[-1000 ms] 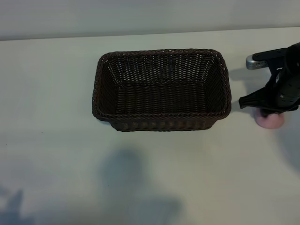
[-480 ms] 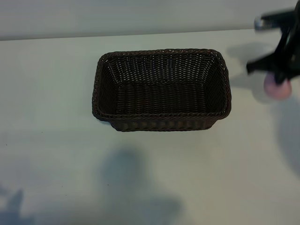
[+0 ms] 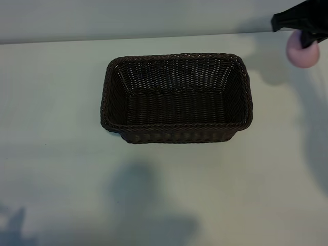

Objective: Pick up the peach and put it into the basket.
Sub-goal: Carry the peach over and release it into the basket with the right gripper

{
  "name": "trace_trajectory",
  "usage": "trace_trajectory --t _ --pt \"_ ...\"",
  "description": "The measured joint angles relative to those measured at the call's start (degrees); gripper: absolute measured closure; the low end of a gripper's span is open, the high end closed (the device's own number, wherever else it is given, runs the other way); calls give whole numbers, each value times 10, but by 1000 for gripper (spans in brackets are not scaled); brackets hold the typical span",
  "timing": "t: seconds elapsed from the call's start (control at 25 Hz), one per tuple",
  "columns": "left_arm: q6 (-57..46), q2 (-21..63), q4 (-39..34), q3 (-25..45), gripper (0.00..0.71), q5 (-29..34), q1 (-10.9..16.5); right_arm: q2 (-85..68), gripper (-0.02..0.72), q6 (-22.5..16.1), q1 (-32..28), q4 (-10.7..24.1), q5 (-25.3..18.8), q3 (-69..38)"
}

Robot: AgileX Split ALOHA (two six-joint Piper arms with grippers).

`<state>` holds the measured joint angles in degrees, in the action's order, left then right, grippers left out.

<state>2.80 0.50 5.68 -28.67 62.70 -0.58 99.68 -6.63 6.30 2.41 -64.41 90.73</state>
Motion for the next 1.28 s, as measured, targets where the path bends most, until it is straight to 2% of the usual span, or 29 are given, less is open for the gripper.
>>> trace_trajectory --t 0.16,0.28,0.52,0.76,1.28 --pt "0 0 0 0 116 0 0 1 664 10 50 -24 1 0" --pt "0 0 0 0 116 0 0 1 664 11 100 -29 10 0" --pt "-1 0 0 0 117 0 0 4 664 11 167 -33 57 0" --pt "-1 0 0 0 117 0 0 55 664 13 173 -35 88 0" --pt "-1 0 0 0 117 0 0 184 653 18 173 -37 108 1"
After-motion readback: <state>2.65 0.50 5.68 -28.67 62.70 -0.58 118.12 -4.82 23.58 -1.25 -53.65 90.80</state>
